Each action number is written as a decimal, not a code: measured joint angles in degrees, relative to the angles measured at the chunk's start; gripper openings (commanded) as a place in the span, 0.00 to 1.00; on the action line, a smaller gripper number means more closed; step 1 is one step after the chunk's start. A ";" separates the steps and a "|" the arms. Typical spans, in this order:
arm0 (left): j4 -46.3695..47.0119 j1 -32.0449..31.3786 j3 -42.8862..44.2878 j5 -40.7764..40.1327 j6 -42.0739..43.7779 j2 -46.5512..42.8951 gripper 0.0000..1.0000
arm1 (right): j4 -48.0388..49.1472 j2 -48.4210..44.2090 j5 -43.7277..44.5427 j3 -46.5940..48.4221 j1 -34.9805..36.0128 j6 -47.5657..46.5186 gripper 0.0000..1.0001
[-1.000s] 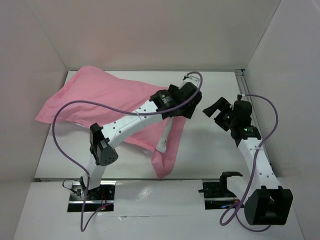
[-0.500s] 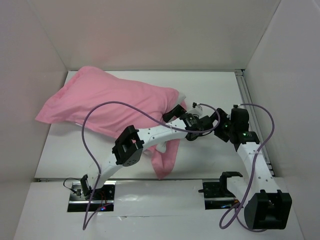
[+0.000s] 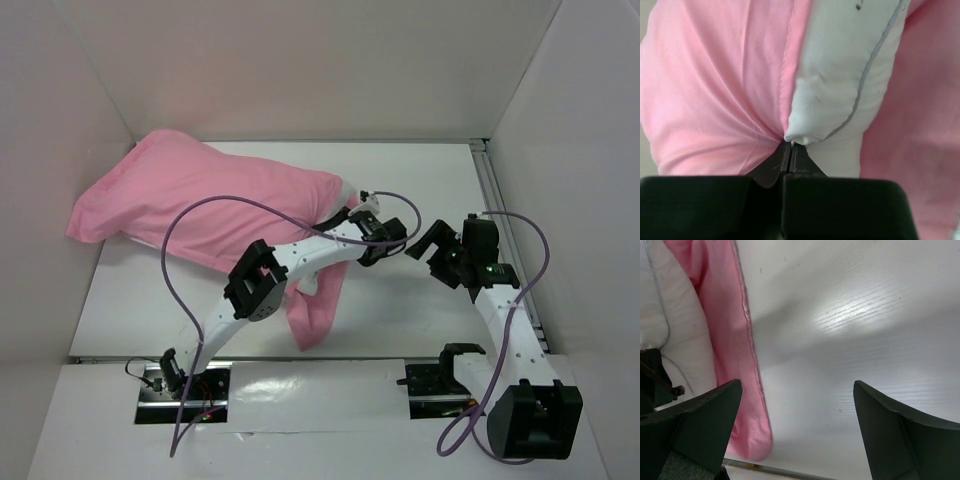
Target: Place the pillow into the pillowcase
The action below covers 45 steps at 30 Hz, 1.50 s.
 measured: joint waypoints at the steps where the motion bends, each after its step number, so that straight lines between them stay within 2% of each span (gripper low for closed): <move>1: -0.55 0.35 0.31 0.44 0.20 -0.33 0.00 | 0.00 0.00 -0.15 0.00 0.00 -0.02 0.99; 4: 0.46 1.60 0.17 5.25 3.39 -3.69 0.00 | -0.07 0.00 -0.96 0.11 0.00 -0.33 0.99; 6: 3.30 2.34 -0.96 11.21 6.49 -8.48 0.00 | -0.20 0.11 -2.05 0.83 0.00 -1.49 0.99; 10: 7.23 5.73 -1.40 25.59 10.58 -21.59 0.00 | 0.96 0.68 -7.15 3.76 0.31 -4.83 0.94; 13: 10.54 10.27 -1.40 36.74 11.87 -31.04 0.00 | 3.21 1.95 -9.66 5.77 3.45 -5.66 0.90; 15: 12.22 13.68 -1.57 43.04 12.22 -36.00 0.00 | 6.62 3.08 -9.86 6.29 8.04 -4.48 0.86; 16: 13.00 15.32 -2.03 45.53 12.28 -37.94 0.00 | 8.52 3.76 -9.44 6.34 11.08 -3.48 0.79; 19: 14.56 18.71 -4.76 51.65 12.22 -42.25 0.00 | 13.62 6.73 -6.25 7.26 22.10 0.50 0.68; 24: 14.67 19.02 -7.69 58.03 12.13 -41.75 0.00 | 21.90 15.02 2.58 11.89 36.70 6.08 0.65; 27: 14.53 18.97 -8.63 60.43 11.96 -40.96 0.00 | 26.16 20.96 6.54 14.49 41.05 7.98 0.61; 29: 14.58 19.02 -8.92 61.61 11.91 -40.92 0.00 | 28.44 25.86 8.98 16.04 42.60 9.05 0.61; 31: 14.80 19.17 -8.92 62.64 11.85 -41.03 0.00 | 30.27 30.93 10.51 16.98 43.15 10.25 0.79; 33: 15.26 19.67 -8.92 63.78 11.76 -41.09 0.00 | 31.56 35.52 11.58 17.05 43.15 10.97 0.89; 41: 16.79 22.34 -9.51 69.88 11.50 -43.52 0.00 | 33.57 49.35 14.47 23.32 43.23 11.69 0.91; 43: 16.81 22.88 -9.51 71.12 11.13 -44.52 0.00 | 35.47 51.69 15.56 25.33 43.25 12.24 0.82; 44: 16.81 23.17 -9.51 71.76 10.67 -45.00 0.00 | 36.17 53.02 16.28 26.56 43.28 12.90 0.73; 45: 16.81 23.45 -9.51 72.46 10.43 -45.48 0.00 | 36.74 54.47 16.90 27.74 43.28 13.11 0.52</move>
